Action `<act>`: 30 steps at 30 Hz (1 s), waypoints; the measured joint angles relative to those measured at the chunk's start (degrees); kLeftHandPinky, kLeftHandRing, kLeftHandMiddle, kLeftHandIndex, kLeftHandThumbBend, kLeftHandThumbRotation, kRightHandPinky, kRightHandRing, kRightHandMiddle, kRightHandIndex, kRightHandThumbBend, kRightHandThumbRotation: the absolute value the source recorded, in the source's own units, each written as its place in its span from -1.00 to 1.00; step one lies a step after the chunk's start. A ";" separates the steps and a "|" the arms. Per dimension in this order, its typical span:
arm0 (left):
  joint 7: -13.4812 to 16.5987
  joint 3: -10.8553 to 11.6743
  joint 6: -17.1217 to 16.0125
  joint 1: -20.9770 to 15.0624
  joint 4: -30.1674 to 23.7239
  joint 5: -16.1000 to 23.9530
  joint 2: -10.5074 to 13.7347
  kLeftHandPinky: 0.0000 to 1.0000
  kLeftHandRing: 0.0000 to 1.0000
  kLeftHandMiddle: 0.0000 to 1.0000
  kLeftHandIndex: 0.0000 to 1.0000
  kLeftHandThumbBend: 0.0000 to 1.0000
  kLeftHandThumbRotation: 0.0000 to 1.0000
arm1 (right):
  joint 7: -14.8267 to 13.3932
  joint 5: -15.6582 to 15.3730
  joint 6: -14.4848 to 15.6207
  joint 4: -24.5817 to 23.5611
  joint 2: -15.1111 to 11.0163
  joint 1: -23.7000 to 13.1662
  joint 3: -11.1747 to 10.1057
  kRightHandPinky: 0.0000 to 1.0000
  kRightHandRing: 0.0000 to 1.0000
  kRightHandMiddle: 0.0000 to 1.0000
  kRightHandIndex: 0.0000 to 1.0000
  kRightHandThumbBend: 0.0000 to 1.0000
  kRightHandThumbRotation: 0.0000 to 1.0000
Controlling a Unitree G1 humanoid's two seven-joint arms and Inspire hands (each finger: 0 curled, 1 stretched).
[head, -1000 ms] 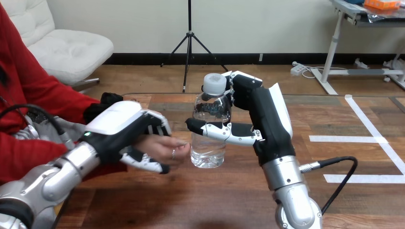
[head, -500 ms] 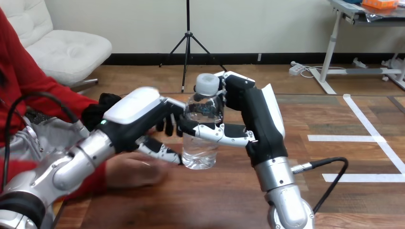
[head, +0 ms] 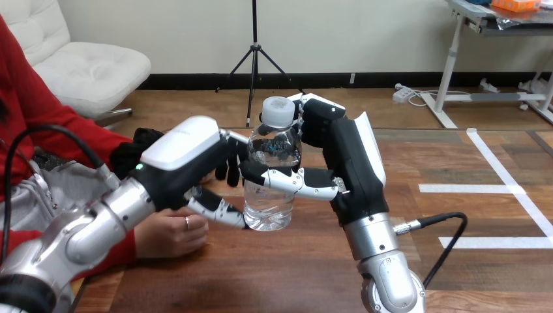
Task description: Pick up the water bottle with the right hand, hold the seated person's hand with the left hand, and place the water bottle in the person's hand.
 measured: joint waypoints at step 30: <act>-5.03 5.90 1.77 7.92 -4.95 -2.78 3.24 -0.08 0.01 0.10 0.13 0.75 -0.44 | 2.49 0.77 -1.86 3.61 0.47 -0.93 0.00 -0.41 -0.27 0.02 0.04 0.69 -1.00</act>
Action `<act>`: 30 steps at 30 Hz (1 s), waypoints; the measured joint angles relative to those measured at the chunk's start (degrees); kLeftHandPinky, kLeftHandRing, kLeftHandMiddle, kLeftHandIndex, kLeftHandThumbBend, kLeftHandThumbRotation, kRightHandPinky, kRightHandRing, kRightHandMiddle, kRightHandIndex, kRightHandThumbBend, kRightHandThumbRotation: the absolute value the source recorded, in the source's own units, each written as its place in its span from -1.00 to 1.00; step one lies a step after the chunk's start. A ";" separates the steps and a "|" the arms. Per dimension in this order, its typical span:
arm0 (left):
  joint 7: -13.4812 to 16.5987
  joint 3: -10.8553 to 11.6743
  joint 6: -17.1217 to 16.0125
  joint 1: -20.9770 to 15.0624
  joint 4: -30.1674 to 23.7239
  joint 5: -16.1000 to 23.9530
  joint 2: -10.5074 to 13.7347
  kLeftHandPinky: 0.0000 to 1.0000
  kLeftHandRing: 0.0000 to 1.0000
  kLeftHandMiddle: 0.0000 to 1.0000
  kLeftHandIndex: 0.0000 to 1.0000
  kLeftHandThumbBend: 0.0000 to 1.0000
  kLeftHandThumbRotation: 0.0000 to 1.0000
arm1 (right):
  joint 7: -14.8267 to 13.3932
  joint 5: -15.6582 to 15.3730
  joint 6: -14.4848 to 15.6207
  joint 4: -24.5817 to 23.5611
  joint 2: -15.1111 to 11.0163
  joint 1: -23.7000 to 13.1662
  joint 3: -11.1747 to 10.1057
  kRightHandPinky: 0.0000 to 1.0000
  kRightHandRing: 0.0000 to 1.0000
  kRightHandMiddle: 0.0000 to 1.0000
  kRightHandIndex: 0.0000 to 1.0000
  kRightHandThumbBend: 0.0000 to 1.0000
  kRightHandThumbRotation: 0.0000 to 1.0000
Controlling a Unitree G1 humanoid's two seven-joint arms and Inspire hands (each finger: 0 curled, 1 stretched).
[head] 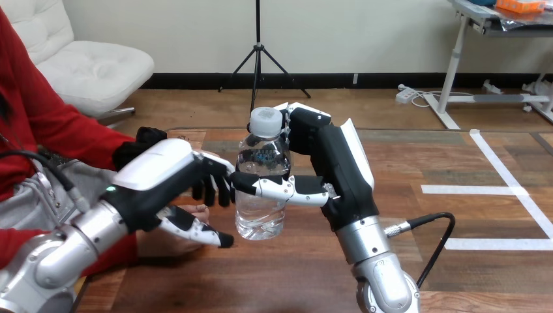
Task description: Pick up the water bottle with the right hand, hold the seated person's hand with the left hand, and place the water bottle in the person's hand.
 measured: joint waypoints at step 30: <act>10.50 1.01 4.07 0.00 9.96 10.00 4.72 0.54 0.74 0.83 0.87 1.00 0.11 | 0.10 0.31 0.03 -2.90 -3.71 0.03 -2.78 -0.40 -0.27 0.02 0.04 0.67 -1.00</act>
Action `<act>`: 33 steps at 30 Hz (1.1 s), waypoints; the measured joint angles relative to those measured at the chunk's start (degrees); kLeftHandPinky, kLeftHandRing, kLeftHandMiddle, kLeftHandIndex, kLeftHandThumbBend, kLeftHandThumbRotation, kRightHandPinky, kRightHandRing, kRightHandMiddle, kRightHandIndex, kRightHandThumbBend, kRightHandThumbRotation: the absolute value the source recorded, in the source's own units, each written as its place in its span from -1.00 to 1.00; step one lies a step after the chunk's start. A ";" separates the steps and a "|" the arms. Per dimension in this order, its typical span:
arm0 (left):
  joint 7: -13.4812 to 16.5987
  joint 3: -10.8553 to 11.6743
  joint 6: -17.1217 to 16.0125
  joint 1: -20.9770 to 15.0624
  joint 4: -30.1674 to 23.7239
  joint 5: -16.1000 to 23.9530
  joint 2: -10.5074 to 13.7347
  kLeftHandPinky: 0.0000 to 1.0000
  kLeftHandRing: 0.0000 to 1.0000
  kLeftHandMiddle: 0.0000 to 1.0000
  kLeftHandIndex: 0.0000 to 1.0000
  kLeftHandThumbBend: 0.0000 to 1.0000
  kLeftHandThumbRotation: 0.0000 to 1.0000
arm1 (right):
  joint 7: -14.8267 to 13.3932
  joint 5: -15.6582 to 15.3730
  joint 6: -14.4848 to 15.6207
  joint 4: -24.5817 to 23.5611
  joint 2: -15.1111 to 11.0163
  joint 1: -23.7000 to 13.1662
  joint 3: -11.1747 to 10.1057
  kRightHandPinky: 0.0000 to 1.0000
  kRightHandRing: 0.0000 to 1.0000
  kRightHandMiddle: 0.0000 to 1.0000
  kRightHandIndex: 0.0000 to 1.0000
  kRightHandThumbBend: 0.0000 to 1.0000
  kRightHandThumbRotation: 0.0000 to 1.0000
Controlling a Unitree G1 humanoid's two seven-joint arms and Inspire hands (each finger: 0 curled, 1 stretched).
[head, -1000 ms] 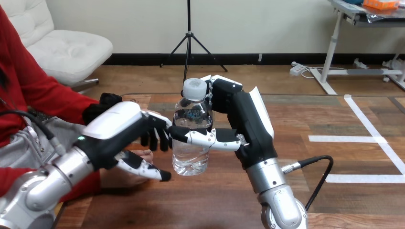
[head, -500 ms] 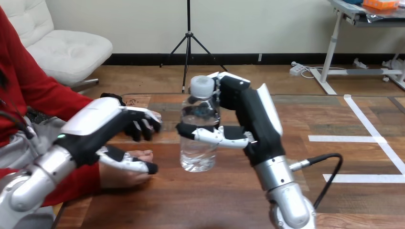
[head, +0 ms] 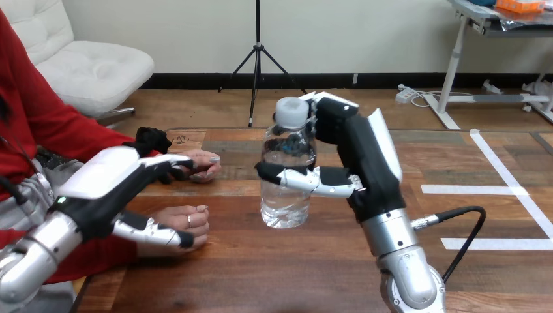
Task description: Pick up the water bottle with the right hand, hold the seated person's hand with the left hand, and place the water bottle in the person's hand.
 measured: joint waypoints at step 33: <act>2.66 -8.44 6.48 -3.81 7.74 11.46 1.69 0.73 0.92 0.94 1.00 1.00 0.16 | 0.21 0.48 0.42 -2.37 -0.34 1.07 -0.14 -0.39 -0.27 0.02 0.05 0.69 -1.00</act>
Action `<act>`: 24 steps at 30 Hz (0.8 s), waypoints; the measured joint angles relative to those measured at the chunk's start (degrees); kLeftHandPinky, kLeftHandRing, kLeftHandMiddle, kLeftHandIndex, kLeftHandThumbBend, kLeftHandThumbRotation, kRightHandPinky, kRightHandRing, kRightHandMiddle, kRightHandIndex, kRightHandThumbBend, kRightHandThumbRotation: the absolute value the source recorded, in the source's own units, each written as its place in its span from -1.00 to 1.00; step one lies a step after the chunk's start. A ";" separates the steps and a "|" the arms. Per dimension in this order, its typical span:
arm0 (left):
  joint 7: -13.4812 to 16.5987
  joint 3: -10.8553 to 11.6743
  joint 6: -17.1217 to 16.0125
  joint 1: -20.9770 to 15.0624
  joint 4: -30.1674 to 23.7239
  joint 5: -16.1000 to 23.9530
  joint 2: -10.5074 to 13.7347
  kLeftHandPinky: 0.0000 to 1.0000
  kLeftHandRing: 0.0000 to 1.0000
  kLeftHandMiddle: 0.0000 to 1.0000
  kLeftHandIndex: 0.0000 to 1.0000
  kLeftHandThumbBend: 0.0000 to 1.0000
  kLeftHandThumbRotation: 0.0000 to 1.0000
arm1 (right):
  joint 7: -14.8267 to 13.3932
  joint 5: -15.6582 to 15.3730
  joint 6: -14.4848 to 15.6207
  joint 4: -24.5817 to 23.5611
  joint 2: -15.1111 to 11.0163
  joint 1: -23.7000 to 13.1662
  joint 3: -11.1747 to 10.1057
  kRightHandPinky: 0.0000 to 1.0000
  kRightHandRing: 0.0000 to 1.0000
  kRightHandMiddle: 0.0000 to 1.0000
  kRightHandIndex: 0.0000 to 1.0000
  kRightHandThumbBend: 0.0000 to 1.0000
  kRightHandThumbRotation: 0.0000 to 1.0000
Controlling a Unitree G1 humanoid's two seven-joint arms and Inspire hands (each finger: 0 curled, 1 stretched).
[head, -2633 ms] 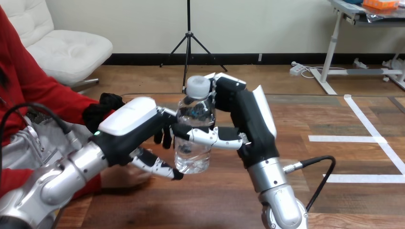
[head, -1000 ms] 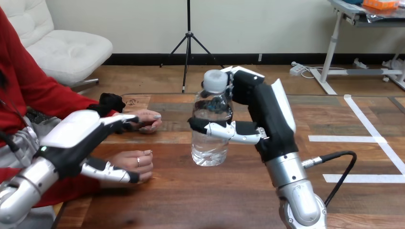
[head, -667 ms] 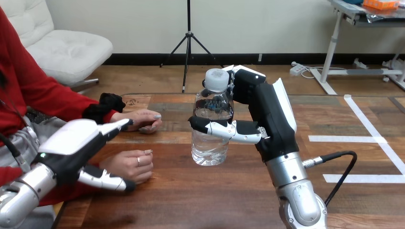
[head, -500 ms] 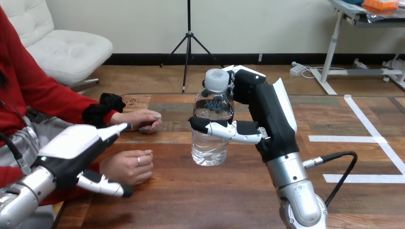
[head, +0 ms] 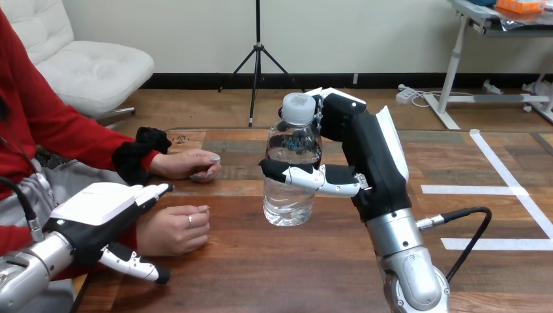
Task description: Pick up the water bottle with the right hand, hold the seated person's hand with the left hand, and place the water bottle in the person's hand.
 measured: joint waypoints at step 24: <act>3.12 -4.81 3.83 -3.74 4.04 3.62 0.11 0.76 0.89 0.92 0.98 1.00 0.20 | -0.09 -0.14 0.33 -0.29 -1.29 1.41 0.00 -0.39 -0.27 0.02 0.05 0.68 -1.00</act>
